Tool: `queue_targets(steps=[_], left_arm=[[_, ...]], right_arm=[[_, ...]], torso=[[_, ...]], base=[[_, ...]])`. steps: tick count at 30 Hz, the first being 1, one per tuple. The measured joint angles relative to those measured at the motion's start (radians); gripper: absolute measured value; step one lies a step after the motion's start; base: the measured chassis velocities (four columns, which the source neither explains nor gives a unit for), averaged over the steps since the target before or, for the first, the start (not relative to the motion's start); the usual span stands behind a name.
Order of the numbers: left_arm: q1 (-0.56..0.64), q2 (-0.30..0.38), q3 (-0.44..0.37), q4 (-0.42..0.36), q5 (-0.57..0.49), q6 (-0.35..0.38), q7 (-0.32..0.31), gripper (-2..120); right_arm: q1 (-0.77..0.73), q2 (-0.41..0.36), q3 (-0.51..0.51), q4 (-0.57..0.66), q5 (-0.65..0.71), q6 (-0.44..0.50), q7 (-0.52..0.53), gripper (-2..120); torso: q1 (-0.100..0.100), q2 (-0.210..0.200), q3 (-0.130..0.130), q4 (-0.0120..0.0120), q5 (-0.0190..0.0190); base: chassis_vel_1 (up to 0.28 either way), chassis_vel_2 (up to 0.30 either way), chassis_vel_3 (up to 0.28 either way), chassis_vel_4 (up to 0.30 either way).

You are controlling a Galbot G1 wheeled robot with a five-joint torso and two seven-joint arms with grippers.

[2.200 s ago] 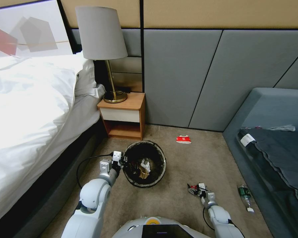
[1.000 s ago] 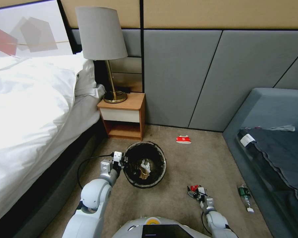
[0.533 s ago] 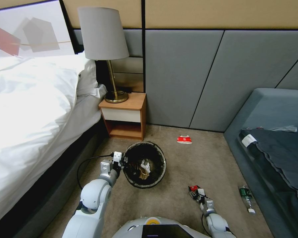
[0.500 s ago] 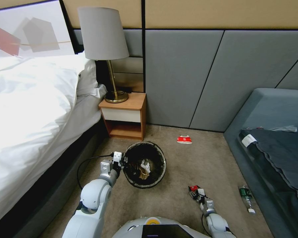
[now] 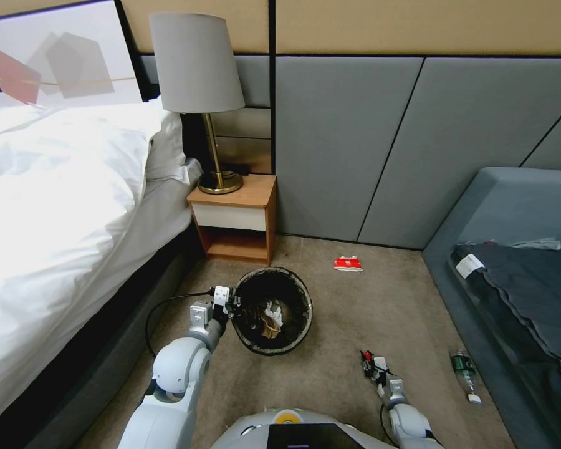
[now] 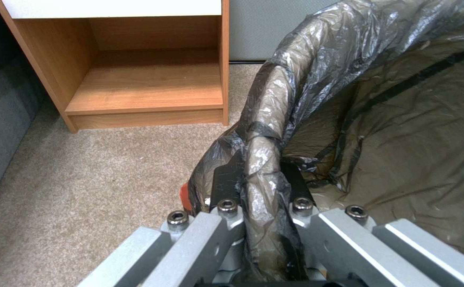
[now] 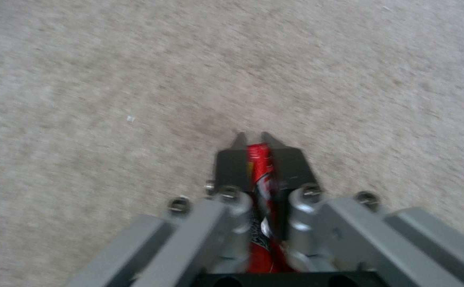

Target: Pick up the trash bin, then pick up the garbage from the floor and place it into the trash bin.

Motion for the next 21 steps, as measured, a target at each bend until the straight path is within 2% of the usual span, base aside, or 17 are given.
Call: queue_targets(steps=[2, 17, 18, 19, 21], left_arm=[[0.0, 0.0, 0.0, 0.0, 0.0, -0.001, 0.0, 1], [0.0, 0.001, 0.002, -0.006, 0.001, -0.002, -0.001, 1], [0.0, 0.002, 0.002, -0.007, 0.001, -0.002, -0.001, 1], [0.001, 0.002, 0.002, -0.008, 0.001, -0.002, -0.002, 1], [0.001, 0.003, 0.004, -0.009, 0.0, -0.001, -0.001, 1]], right_arm=[[0.0, 0.001, 0.001, -0.002, 0.0, 0.001, 0.0, 0], [-0.007, 0.01, 0.019, 0.018, 0.008, 0.004, 0.001, 0], [-0.01, 0.009, 0.026, 0.037, 0.014, -0.009, 0.01, 0], [-0.015, 0.003, 0.031, 0.066, 0.023, -0.02, 0.016, 0], [-0.02, -0.002, 0.033, 0.108, 0.032, -0.03, 0.018, 0]], torso=[[0.0, 0.0, 0.0, 0.0, 0.0006], [0.0, 0.0, 0.0, 0.0, 0.0022], [0.0, 0.0, 0.0, -0.0012, 0.0019], [0.0, 0.0, 0.0, -0.0026, -0.0005], [0.0, 0.0, 0.0, -0.0021, -0.0003]], base=[[0.0, 0.0, 0.0, 0.0], [0.0, 0.0, 0.0, 0.0], [0.0, 0.0, 0.0, 0.0], [0.0, 0.0, 0.0, 0.0], [0.0, 0.0, 0.0, 0.0]])
